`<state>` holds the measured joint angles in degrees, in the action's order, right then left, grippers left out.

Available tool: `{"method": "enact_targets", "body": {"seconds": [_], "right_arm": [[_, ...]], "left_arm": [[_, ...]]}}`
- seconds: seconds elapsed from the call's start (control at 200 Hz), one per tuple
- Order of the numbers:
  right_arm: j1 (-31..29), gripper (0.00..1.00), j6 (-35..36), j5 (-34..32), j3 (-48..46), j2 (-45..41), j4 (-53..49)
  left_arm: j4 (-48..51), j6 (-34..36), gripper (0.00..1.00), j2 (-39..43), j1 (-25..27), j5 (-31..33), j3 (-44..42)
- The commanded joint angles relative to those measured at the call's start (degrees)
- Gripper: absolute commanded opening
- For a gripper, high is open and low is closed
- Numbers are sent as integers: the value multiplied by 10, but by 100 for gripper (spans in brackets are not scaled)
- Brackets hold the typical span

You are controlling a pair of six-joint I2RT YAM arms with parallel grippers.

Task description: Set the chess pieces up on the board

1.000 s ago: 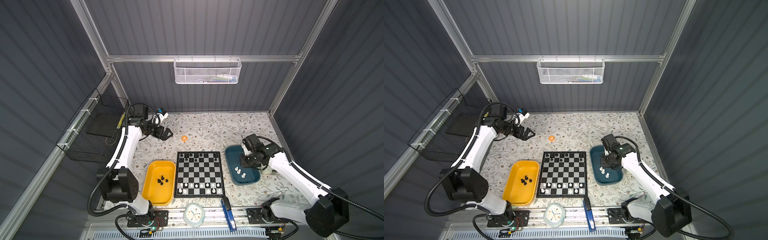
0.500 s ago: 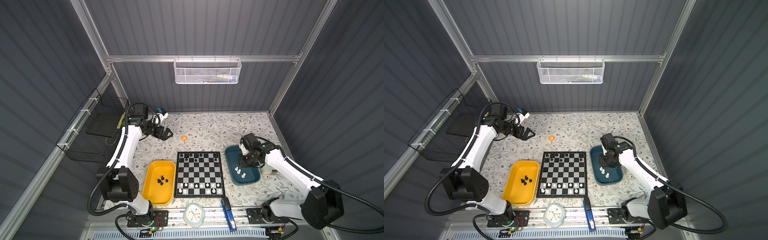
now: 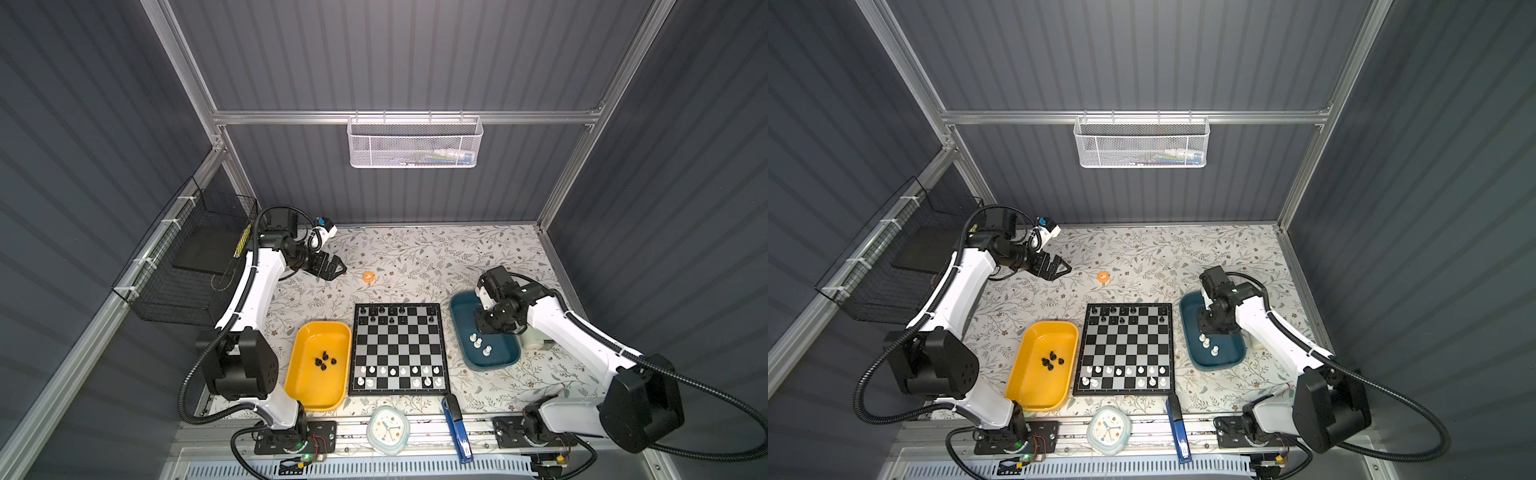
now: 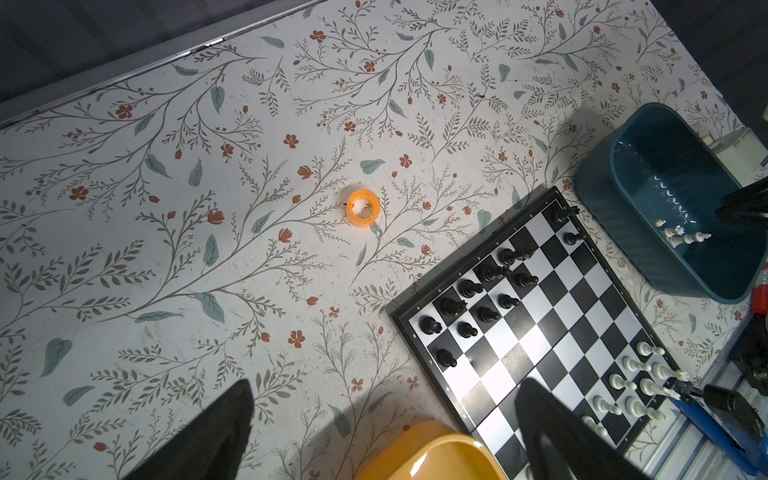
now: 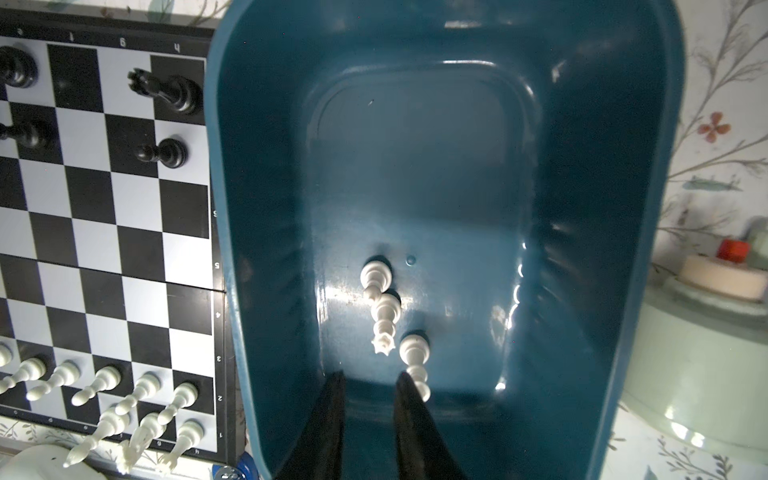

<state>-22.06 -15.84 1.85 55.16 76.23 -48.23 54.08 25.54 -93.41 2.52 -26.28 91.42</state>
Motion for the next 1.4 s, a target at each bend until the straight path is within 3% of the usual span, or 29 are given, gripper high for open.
{"method": "enact_targets", "body": {"seconds": [0.0,0.68,0.966,1.391], "right_arm": [[2,25,3,8,-8,3,4],[2,27,34,21,-8,74,33],[2,27,24,18,5,104,24],[2,27,20,7,26,138,30]], "left_arm": [[16,8,99,-2,-3,-16,18],[14,13,99,-2,-3,1,6],[29,20,100,-4,-3,-29,14],[28,20,99,-3,-3,-25,12]]}}
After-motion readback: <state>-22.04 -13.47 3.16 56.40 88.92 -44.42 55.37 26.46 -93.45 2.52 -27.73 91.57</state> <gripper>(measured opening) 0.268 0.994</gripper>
